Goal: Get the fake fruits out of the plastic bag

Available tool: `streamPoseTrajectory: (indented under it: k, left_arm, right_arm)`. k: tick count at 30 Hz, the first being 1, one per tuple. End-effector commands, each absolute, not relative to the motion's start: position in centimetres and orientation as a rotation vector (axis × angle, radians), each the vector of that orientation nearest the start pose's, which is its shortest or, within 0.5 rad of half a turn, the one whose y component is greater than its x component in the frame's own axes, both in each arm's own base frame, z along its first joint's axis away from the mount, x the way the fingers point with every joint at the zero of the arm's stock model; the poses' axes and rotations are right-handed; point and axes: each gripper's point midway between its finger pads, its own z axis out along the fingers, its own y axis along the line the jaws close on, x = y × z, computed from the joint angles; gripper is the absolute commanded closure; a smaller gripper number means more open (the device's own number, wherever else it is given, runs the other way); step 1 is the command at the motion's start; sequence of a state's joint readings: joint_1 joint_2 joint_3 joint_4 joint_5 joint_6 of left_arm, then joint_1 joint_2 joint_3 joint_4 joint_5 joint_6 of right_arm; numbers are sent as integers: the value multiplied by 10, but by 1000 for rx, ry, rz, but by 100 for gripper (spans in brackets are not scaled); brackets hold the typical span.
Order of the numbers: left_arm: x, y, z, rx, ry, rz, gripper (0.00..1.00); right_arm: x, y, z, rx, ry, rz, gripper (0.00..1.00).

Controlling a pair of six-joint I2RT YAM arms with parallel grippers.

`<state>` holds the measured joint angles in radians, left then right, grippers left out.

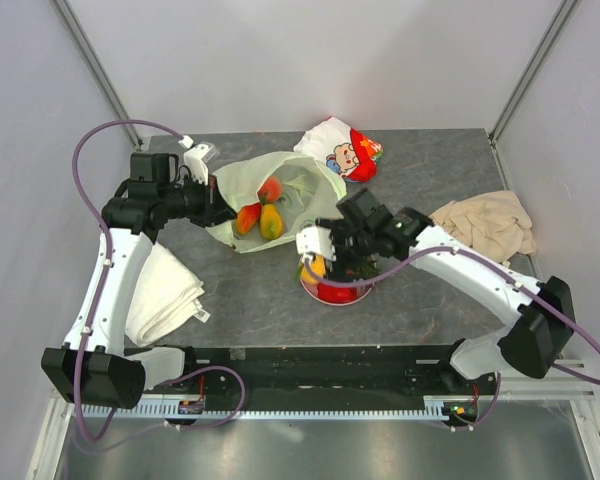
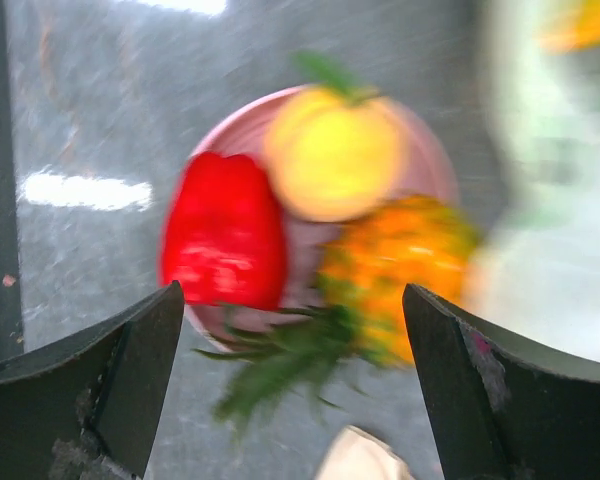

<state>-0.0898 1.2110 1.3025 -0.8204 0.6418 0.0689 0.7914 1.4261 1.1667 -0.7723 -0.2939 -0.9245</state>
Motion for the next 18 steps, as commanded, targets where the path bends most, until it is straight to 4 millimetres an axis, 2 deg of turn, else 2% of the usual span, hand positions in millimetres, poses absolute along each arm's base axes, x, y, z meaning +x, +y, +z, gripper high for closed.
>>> streamPoseTrajectory:
  k: [1, 3, 5, 7, 8, 11, 12, 13, 15, 17, 18]
  left_arm:
    - [287, -134, 289, 549, 2094, -765, 98]
    - [288, -134, 292, 550, 2084, -767, 98]
    - [288, -134, 299, 551, 2072, -763, 98]
    - [287, -132, 299, 549, 2086, -748, 98]
    - [287, -131, 297, 544, 2102, -746, 98]
    - [285, -132, 303, 550, 2105, -753, 98]
    - [285, -133, 306, 550, 2099, -756, 98]
    - [286, -132, 308, 548, 2098, -758, 98]
    - [289, -132, 308, 550, 2111, -758, 98]
    - [291, -128, 293, 566, 2160, -733, 98]
    - [291, -125, 283, 568, 2187, -713, 98]
  right_arm:
    - [264, 278, 232, -1747, 1591, 385, 2]
    - [286, 287, 245, -1621, 1641, 425, 4]
    - [316, 306, 252, -1529, 1635, 452, 6]
    - [340, 319, 238, -1488, 1668, 469, 12]
    - [353, 323, 238, -1462, 1662, 463, 14]
    - [373, 340, 230, -1455, 1656, 524, 25]
    - [374, 345, 230, -1462, 1639, 556, 31]
    - [377, 348, 222, -1465, 1642, 570, 33]
    - [382, 358, 221, -1446, 1598, 598, 36]
    - [391, 368, 208, -1394, 1617, 636, 37]
    - [400, 372, 196, -1363, 1655, 635, 37]
